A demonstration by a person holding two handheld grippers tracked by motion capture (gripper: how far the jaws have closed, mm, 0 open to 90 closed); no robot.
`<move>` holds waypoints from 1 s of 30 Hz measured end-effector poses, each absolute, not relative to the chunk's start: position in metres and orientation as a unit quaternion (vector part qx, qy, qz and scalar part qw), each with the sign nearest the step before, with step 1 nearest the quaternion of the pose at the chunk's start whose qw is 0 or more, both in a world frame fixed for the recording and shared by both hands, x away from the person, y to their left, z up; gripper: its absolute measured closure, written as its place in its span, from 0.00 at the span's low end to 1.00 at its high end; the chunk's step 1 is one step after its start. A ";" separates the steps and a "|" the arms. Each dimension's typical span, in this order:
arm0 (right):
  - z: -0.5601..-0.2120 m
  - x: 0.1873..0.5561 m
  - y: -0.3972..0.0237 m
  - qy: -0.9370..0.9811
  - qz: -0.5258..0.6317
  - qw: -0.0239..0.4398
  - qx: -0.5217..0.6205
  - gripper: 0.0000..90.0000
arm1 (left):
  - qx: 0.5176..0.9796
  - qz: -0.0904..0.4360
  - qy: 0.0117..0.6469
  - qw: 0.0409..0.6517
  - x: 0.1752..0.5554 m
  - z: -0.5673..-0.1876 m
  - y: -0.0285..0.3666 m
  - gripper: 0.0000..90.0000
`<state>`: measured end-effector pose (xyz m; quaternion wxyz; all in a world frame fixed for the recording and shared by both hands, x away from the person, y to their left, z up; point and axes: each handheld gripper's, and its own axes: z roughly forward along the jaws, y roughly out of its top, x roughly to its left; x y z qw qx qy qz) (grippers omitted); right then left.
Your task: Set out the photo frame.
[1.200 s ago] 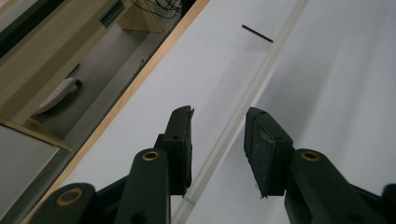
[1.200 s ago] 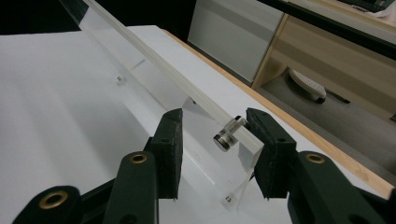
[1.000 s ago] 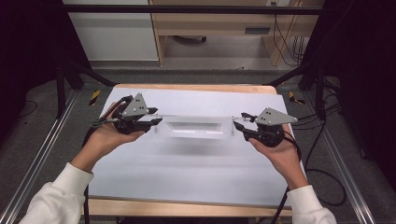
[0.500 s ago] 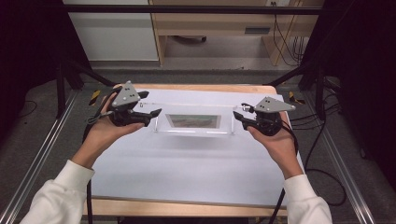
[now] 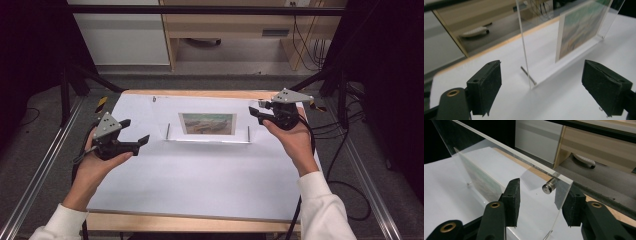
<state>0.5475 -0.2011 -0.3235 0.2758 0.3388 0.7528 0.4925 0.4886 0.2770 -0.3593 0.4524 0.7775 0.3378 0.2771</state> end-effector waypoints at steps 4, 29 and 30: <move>-0.323 0.559 -0.202 0.748 0.498 0.266 0.350 0.60 | 0.787 0.248 0.356 0.438 0.490 -0.391 0.283 0.17; -0.326 0.603 -0.204 0.715 0.525 0.230 0.401 0.58 | 0.801 0.216 0.389 0.400 0.497 -0.436 0.291 0.15; -0.326 0.604 -0.204 0.714 0.525 0.230 0.402 0.58 | 0.801 0.217 0.389 0.400 0.497 -0.436 0.291 0.15</move>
